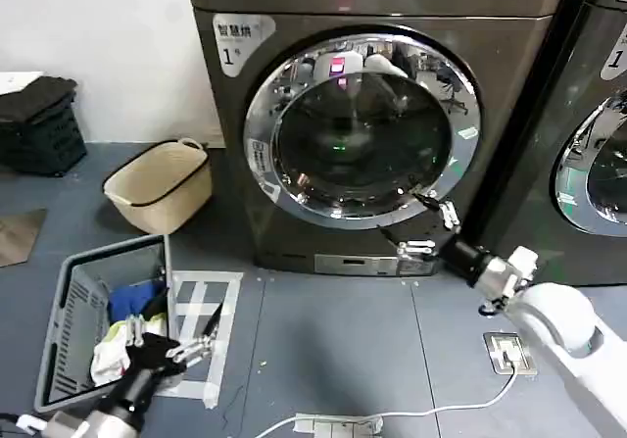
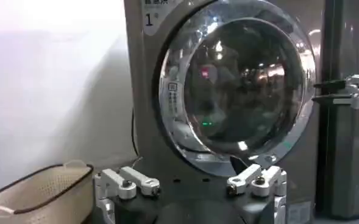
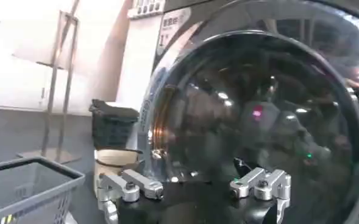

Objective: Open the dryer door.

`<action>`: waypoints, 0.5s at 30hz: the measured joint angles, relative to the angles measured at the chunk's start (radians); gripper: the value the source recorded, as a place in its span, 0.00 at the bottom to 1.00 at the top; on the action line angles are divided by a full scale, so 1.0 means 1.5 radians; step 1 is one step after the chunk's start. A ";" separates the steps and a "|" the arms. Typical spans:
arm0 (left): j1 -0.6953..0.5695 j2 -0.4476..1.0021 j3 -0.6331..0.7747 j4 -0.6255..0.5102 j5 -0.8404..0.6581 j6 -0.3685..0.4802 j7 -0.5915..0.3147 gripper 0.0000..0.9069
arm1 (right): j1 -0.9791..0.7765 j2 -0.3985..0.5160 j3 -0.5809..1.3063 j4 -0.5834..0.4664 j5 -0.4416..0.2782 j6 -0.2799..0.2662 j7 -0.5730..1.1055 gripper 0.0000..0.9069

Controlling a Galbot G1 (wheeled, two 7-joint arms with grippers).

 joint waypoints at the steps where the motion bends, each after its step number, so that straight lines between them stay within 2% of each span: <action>1: 0.000 -0.001 0.000 0.000 0.000 0.000 0.000 1.00 | 0.014 0.004 -0.013 -0.008 0.001 0.000 0.000 1.00; 15: 0.000 -0.003 0.000 0.003 0.001 -0.001 0.001 1.00 | 0.183 0.047 -0.158 -0.094 0.021 -0.012 0.021 1.00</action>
